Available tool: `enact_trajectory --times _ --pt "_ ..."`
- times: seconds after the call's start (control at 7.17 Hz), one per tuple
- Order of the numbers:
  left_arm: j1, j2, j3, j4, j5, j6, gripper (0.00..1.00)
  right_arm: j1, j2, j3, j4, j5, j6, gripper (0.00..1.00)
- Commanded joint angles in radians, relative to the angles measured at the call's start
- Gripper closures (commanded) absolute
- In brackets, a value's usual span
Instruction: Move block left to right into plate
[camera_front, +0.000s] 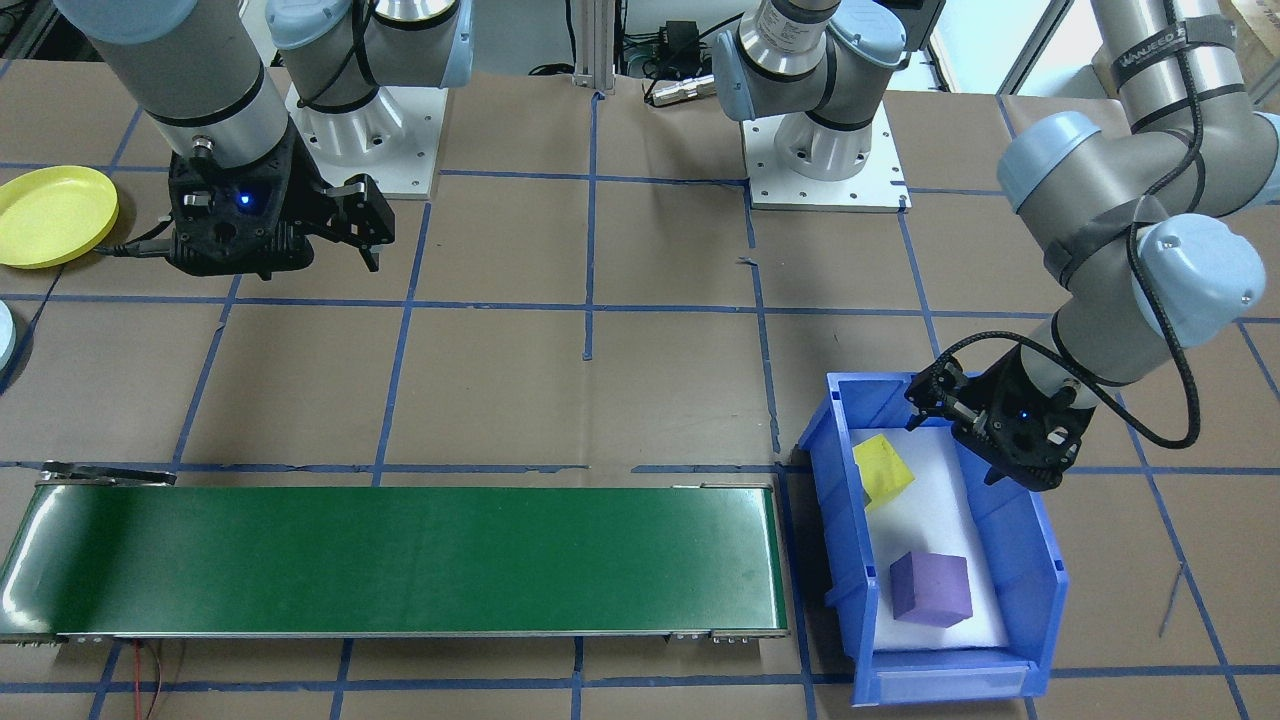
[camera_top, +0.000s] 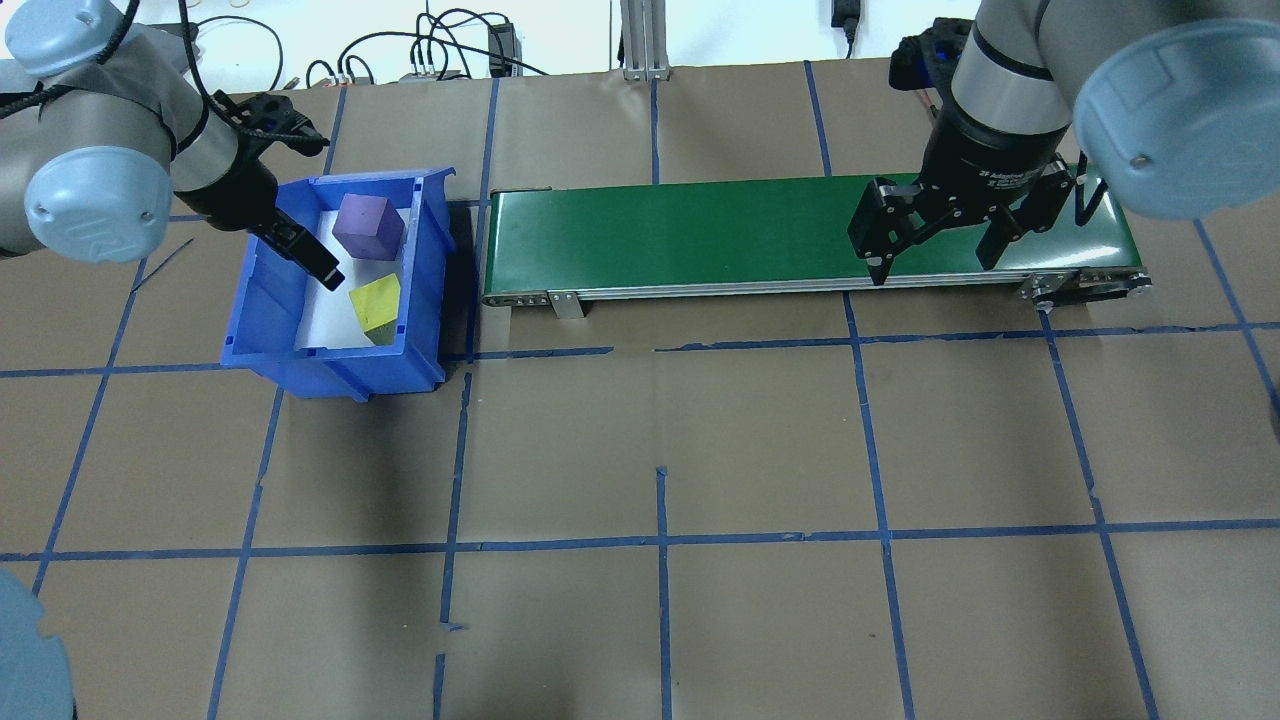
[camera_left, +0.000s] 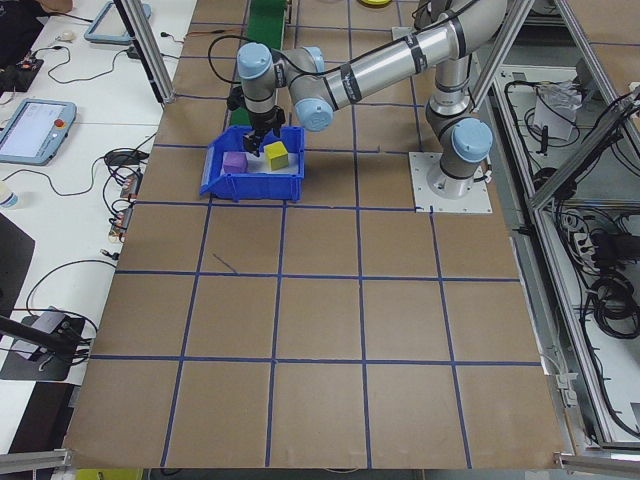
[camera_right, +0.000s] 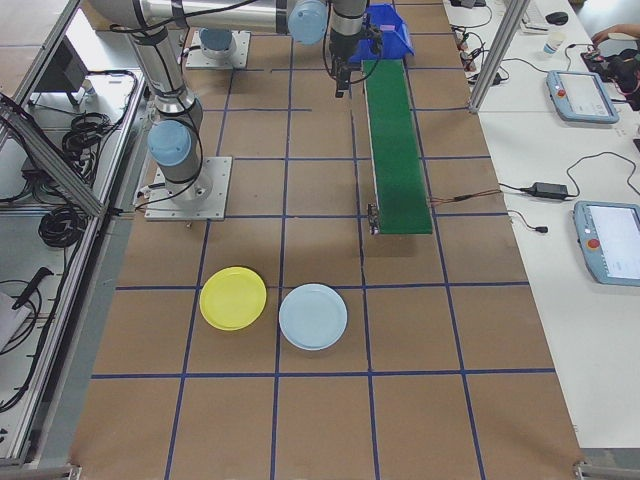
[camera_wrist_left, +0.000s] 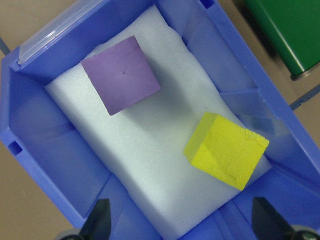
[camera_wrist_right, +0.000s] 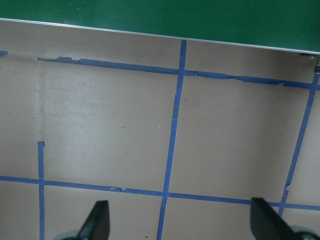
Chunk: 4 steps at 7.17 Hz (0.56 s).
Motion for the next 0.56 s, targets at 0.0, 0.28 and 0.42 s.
enact_trajectory --times 0.0,0.28,0.42 --pt "0.001 -0.016 -0.04 0.008 -0.016 0.002 0.04 -0.011 -0.005 -0.003 -0.01 0.0 0.007 0.0" --pt "0.001 -0.019 -0.071 0.033 -0.038 0.0 0.04 -0.011 -0.013 0.0 -0.024 0.003 0.01 0.0" --pt "0.001 -0.02 -0.083 0.042 -0.047 0.0 0.04 -0.012 -0.013 0.002 -0.019 0.005 0.008 0.0"
